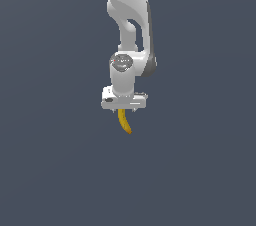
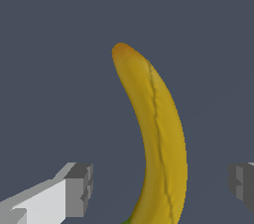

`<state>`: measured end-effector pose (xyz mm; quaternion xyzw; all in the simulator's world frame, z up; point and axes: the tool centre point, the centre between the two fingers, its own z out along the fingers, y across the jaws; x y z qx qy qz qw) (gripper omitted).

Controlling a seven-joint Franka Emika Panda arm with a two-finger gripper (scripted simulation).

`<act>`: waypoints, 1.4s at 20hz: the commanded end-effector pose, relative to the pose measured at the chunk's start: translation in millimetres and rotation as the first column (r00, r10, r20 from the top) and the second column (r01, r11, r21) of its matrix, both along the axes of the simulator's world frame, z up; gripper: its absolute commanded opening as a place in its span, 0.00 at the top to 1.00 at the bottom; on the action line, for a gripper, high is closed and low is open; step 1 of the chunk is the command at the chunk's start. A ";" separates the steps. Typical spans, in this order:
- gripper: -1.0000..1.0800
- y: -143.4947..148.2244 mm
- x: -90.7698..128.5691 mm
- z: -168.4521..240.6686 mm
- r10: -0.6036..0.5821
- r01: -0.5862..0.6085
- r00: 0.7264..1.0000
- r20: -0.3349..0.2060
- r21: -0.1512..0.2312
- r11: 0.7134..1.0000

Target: Pick up the object and move it to a goal position.

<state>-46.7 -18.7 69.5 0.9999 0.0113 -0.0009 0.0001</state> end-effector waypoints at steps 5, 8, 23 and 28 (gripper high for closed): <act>0.04 -0.1 -0.2 -8.3 0.000 0.000 1.000 0.001 0.000 1.000; 0.04 -0.1 -0.9 -21.0 0.000 0.000 1.000 0.001 0.000 1.000; 1.00 -0.1 -0.9 -50.7 0.000 0.000 1.000 0.002 0.000 1.000; 1.00 -0.1 -0.9 -50.7 0.000 0.000 1.000 0.002 0.000 1.000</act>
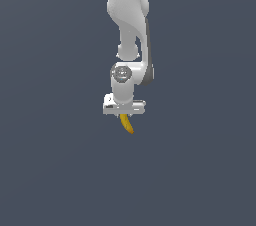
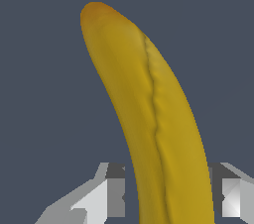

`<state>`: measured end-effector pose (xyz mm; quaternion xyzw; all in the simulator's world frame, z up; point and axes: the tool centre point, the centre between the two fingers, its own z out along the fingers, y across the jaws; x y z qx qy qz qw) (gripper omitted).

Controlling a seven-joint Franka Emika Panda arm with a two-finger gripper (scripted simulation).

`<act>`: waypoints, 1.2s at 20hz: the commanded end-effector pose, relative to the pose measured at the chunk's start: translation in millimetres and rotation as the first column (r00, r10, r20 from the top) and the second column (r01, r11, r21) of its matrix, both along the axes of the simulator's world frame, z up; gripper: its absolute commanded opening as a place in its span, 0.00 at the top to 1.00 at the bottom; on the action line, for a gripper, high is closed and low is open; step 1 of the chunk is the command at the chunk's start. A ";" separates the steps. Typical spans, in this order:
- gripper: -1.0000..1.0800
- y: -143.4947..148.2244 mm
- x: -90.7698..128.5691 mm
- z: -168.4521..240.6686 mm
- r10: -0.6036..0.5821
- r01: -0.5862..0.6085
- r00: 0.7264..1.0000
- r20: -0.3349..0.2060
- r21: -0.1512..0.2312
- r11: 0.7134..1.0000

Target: Pick up the object and move it to a goal position.

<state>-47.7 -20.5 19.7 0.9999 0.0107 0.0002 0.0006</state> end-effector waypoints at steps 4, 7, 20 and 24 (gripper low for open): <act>1.00 -0.5 -0.6 1.9 -0.002 0.002 1.000 -0.001 0.000 1.000; 1.00 -1.3 -2.1 8.3 -0.002 0.002 1.000 -0.001 0.000 1.000; 1.00 -10.9 -18.7 88.1 -0.001 0.001 1.000 0.000 0.001 1.000; 1.00 -15.2 -25.8 125.3 0.000 0.000 1.000 0.000 0.001 1.000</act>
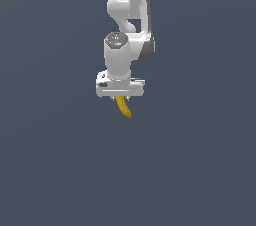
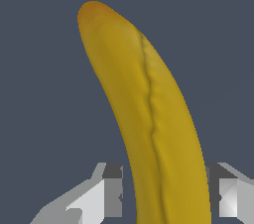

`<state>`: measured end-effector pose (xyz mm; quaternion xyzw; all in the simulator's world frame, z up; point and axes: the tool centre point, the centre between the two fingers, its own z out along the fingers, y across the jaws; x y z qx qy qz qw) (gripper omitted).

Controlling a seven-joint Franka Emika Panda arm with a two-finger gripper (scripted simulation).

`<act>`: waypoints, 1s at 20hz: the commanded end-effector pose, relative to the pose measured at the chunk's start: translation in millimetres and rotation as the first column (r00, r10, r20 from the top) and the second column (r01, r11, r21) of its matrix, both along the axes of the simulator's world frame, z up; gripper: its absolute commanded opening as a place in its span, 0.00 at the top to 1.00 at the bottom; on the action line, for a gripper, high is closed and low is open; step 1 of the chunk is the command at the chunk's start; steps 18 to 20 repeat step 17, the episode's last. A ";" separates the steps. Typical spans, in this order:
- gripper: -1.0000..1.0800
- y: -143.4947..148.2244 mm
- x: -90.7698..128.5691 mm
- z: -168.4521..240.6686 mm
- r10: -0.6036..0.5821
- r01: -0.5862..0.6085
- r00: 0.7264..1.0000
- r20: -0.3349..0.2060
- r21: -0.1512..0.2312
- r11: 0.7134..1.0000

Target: Pick up the object and move it to a goal position.

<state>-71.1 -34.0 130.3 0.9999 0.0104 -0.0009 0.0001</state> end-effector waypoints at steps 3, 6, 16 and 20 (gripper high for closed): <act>1.00 -4.4 -6.7 38.7 0.001 -0.001 1.000 0.002 0.000 1.000; 1.00 -7.0 -10.0 58.8 0.001 -0.001 1.000 0.002 0.000 1.000; 1.00 -11.0 -13.9 91.9 0.001 -0.001 1.000 0.002 0.000 1.000; 1.00 -11.0 -13.9 92.1 0.001 -0.001 1.000 0.002 0.000 1.000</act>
